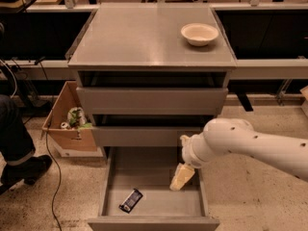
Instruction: Pick rxbar blueberry from bottom drawer and place on counter
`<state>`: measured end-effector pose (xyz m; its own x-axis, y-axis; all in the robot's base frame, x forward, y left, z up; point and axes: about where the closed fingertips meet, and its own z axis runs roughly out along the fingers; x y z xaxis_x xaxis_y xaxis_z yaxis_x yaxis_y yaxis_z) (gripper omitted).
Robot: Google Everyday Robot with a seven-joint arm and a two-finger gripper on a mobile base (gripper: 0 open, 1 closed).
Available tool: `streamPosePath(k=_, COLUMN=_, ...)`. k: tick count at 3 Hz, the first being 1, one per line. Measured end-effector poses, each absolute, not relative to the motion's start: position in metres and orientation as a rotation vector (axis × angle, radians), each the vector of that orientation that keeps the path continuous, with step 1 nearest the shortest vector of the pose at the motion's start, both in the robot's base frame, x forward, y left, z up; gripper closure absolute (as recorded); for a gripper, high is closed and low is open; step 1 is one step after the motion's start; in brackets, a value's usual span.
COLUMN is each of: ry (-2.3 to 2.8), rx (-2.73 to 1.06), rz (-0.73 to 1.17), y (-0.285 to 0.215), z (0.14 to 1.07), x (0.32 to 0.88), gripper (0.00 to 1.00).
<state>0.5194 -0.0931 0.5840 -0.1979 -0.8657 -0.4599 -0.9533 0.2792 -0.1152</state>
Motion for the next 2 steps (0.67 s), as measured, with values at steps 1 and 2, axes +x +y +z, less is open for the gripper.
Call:
streamPosePath(k=1, ry=2.083, rx=-1.596, rz=0.361, y=-0.069, z=0.523, x=0.533, gripper=0.0)
streamPosePath(k=2, ry=2.085, rx=-1.558, rz=0.468, y=-0.044, z=0.454, x=0.542, gripper=0.0)
